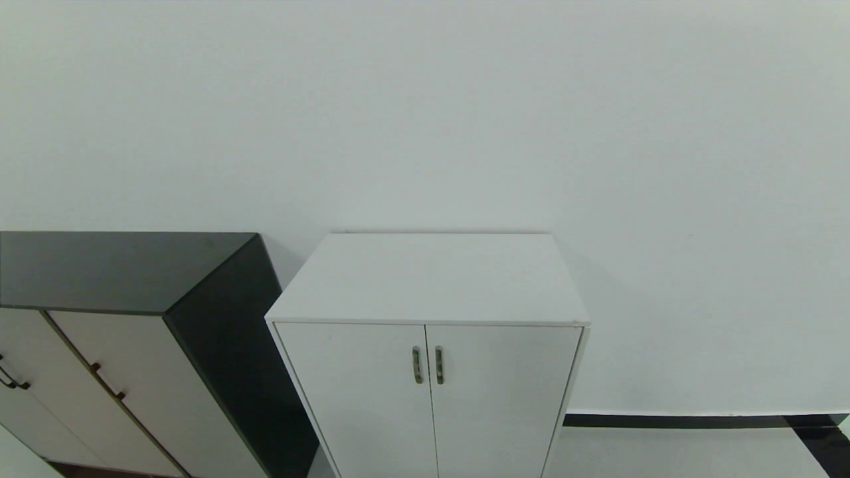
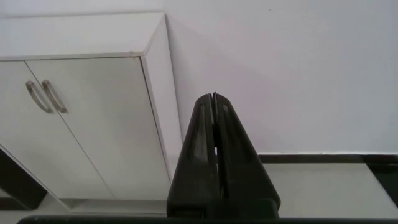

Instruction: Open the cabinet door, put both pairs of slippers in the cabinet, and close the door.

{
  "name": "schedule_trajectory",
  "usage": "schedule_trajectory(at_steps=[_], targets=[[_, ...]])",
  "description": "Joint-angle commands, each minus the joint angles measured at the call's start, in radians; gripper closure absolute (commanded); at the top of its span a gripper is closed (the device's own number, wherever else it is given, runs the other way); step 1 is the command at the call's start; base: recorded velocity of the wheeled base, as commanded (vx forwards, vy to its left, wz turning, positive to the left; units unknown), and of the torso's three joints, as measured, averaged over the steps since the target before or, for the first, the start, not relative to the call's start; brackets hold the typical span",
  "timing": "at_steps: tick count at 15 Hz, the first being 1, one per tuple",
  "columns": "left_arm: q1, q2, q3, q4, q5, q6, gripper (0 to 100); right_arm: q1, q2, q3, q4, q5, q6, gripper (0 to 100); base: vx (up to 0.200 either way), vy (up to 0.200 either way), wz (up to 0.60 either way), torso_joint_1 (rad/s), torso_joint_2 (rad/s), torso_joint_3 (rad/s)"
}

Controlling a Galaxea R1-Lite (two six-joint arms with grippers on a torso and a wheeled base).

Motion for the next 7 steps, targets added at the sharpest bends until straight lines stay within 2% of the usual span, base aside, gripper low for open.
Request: schedule_trajectory(at_steps=[1, 7], targets=[[0.000, 0.000, 0.000, 0.000, 0.000, 0.000, 100, 0.001, -0.004, -0.001, 0.001, 0.003, -0.006, 100, 0.000, 0.000, 0.00, 0.000, 0.00, 0.000], [0.000, 0.000, 0.000, 0.000, 0.000, 0.000, 100, 0.001, -0.004, -0.001, 0.001, 0.006, -0.009, 100, 0.000, 0.000, 0.00, 0.000, 0.00, 0.000]])
